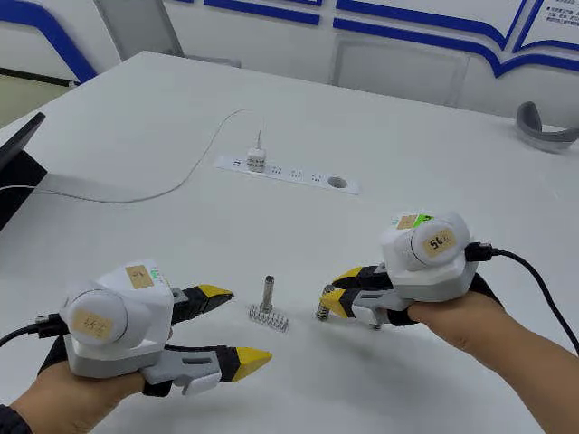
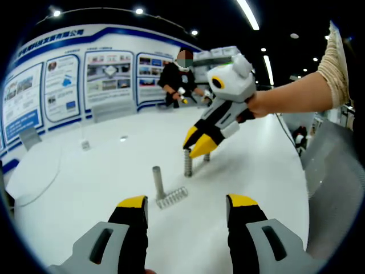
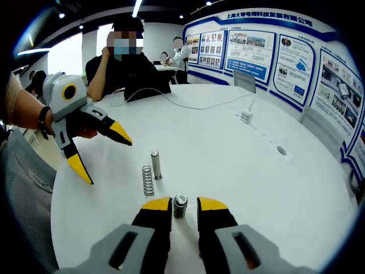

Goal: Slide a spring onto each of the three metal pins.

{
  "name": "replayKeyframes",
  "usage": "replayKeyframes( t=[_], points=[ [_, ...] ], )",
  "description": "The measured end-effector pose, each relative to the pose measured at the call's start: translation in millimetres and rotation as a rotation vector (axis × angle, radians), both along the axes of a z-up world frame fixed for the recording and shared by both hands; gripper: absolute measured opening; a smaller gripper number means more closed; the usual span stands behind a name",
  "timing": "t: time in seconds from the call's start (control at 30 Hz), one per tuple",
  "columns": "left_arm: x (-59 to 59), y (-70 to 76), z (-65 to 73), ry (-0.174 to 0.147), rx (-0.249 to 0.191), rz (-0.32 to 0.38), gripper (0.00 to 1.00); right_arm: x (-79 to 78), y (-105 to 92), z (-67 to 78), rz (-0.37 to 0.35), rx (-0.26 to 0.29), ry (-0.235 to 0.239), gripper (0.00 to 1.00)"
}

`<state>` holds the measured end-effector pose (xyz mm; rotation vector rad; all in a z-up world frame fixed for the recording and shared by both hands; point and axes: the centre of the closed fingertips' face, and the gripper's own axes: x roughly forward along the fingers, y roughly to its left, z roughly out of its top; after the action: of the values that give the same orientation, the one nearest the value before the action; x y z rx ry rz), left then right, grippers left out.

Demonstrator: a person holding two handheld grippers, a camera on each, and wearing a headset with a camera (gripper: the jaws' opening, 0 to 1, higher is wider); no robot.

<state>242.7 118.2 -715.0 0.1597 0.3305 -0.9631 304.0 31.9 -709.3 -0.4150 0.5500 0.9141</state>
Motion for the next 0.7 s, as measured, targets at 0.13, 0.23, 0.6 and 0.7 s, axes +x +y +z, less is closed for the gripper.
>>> replayKeyframes(
  t=[0.13, 0.23, 0.6, 0.7],
  points=[
    [0.4, 0.2, -1.0, 0.001, 0.003, -0.002, 0.56, -1.9, 4.8, 21.7, 0.006, 0.036, -0.052, 0.19],
    [0.6, -0.6, -0.8, 0.0, 0.004, -0.003, 0.56, -8.0, 15.7, 30.7, 0.042, 0.044, -0.076, 0.19],
    [1.5, 1.7, 0.1, -0.002, 0.003, 0.003, 0.56, -31.5, 52.0, -4.0, 0.141, 0.005, -0.006, 0.18],
    [1.7, 2.5, 0.0, -0.002, 0.0, 0.006, 0.56, -31.6, 52.7, -14.7, 0.135, 0.001, 0.021, 0.18]
  ],
)
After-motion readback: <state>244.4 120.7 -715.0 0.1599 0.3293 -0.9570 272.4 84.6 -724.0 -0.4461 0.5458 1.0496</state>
